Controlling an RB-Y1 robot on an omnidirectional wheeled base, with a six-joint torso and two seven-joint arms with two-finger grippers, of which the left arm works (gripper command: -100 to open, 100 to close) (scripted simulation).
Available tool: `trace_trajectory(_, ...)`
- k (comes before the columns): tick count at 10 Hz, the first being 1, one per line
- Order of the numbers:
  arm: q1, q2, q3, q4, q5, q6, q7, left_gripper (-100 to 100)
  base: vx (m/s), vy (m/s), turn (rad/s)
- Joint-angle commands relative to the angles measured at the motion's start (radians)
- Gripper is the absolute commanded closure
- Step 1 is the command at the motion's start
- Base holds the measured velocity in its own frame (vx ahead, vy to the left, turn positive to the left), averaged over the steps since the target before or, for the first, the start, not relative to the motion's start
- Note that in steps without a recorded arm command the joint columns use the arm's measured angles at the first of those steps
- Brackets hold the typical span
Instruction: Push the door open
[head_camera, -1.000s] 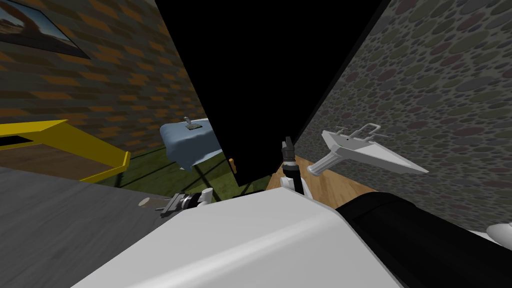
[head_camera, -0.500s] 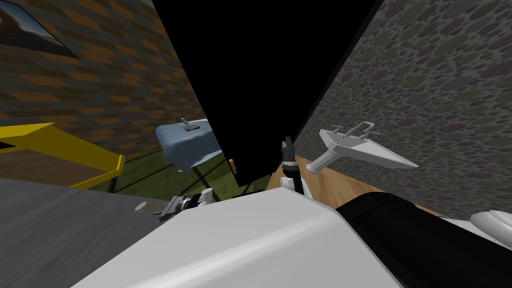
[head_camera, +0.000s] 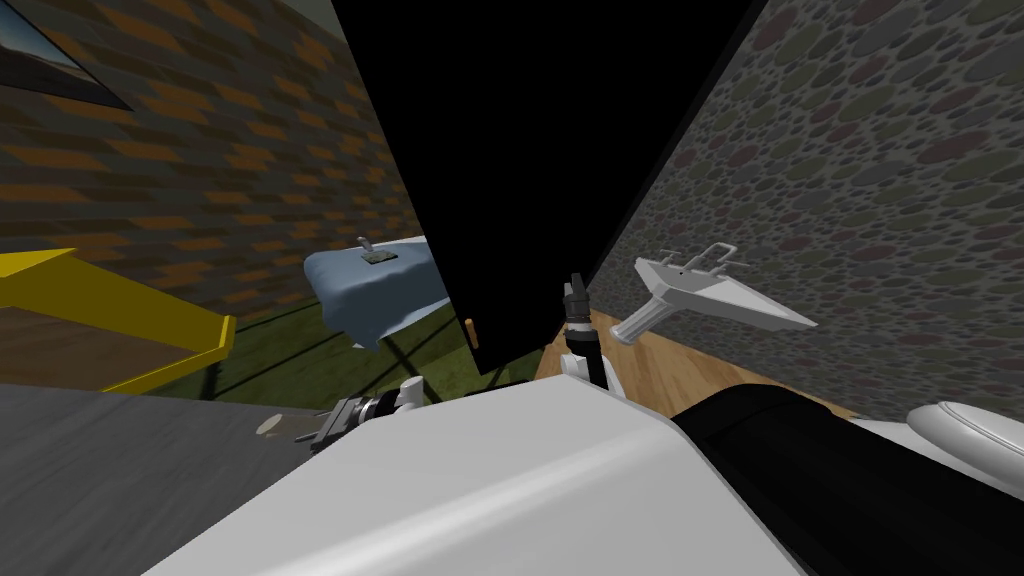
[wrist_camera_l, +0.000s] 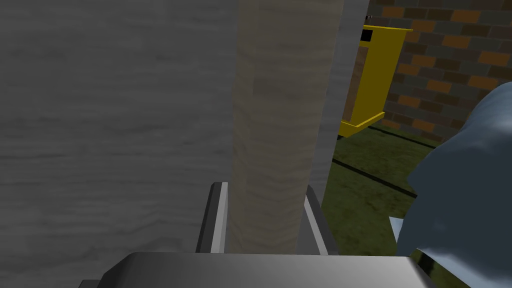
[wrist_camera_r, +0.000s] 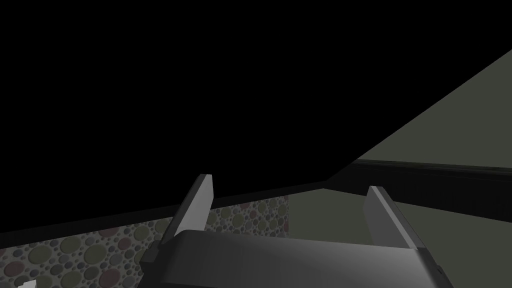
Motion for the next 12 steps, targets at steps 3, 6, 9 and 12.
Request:
trace_trajectory(3,-0.017,0.018,0.023,0.042,0.015,-0.047,0.011,100,0.005,0.05,-0.045)
trace_trajectory(6,-0.031,0.012,0.057,0.057,0.044,-0.086,0.002,100,0.009,0.083,-0.087)
trace_trajectory(9,-0.052,-0.002,0.106,0.081,0.086,-0.146,-0.011,100,0.009,0.144,-0.143)
trace_trajectory(12,-0.063,-0.011,0.132,0.092,0.107,-0.176,-0.018,100,-0.002,0.117,-0.052)
